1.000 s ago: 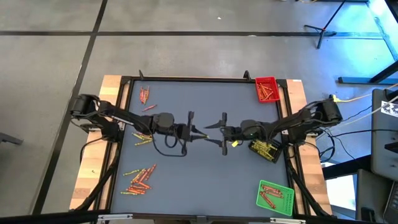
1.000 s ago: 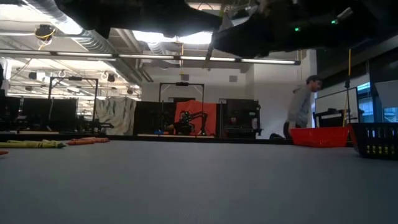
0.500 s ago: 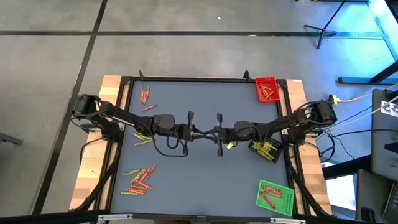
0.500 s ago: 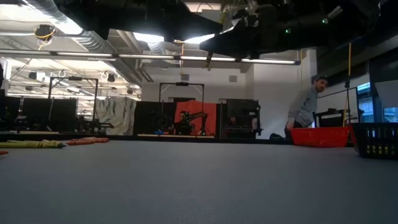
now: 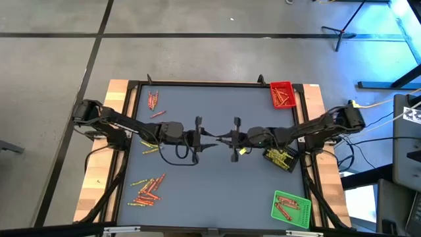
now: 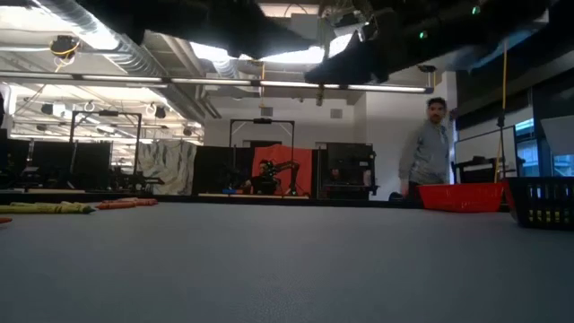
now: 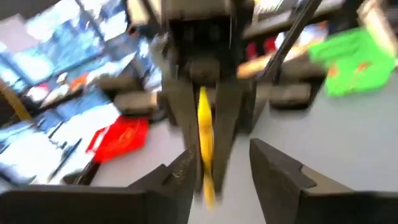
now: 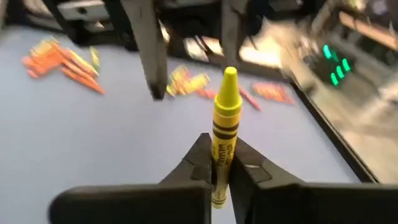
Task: Sort crayons
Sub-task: Put the yellow green crayon into the black basket
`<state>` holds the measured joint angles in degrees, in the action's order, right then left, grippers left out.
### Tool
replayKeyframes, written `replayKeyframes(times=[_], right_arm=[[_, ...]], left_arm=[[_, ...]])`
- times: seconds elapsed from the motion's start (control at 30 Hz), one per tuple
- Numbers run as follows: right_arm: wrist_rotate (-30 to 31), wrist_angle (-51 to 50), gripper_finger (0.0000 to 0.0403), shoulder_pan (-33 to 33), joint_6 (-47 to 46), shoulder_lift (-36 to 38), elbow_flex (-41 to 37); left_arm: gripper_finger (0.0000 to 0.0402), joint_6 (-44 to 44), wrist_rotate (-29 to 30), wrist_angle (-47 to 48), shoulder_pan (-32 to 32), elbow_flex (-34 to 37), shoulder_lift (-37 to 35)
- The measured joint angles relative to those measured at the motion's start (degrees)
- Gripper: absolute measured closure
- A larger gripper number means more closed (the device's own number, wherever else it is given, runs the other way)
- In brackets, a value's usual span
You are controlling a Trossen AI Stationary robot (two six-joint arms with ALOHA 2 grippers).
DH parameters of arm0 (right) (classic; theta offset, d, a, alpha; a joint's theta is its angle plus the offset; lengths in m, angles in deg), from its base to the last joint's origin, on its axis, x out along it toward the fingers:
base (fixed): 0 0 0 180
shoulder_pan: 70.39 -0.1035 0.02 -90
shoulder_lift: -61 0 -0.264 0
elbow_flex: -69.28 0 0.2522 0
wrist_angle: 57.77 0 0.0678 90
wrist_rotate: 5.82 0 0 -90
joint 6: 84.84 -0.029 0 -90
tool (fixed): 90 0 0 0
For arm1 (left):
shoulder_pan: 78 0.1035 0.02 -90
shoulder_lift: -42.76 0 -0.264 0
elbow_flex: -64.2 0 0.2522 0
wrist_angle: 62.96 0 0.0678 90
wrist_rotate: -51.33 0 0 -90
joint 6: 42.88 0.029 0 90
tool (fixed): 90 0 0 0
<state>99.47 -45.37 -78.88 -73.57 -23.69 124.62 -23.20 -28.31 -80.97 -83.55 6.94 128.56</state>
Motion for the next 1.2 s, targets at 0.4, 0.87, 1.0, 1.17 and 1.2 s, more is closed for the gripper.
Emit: replayKeyframes(times=[0.4, 0.87, 1.0, 1.17, 1.2], right_arm=[[10.5, -60.44, 0.0389, -2.19, -22.79, 12.12, 14.76], [10.05, -90.93, 0.0385, 0.35, -47.12, 14.36, 11.85], [1.83, -90.21, 0.0372, 1.03, -51.24, 14.36, 7.2], [-5.79, -90.18, 0.038, 0.96, -56.19, 14.36, 2.22], [-7.5, -89.34, 0.0382, 0.96, -56.29, 14.34, 1.46]], left_arm=[[0.0266, -0.02, 7.99, 10.39, -0.27, 0.04, -4.06], [0.0266, -0.03, 8.03, 10.38, -0.27, 0.04, -4.06], [0.0266, -0.02, 8.04, 10.38, -0.27, 0.04, -4.06], [0.0266, -0.02, 8.04, 10.38, -0.27, 0.04, -4.06], [0.0266, -0.02, 8.04, 10.38, -0.27, 0.04, -4.06]])
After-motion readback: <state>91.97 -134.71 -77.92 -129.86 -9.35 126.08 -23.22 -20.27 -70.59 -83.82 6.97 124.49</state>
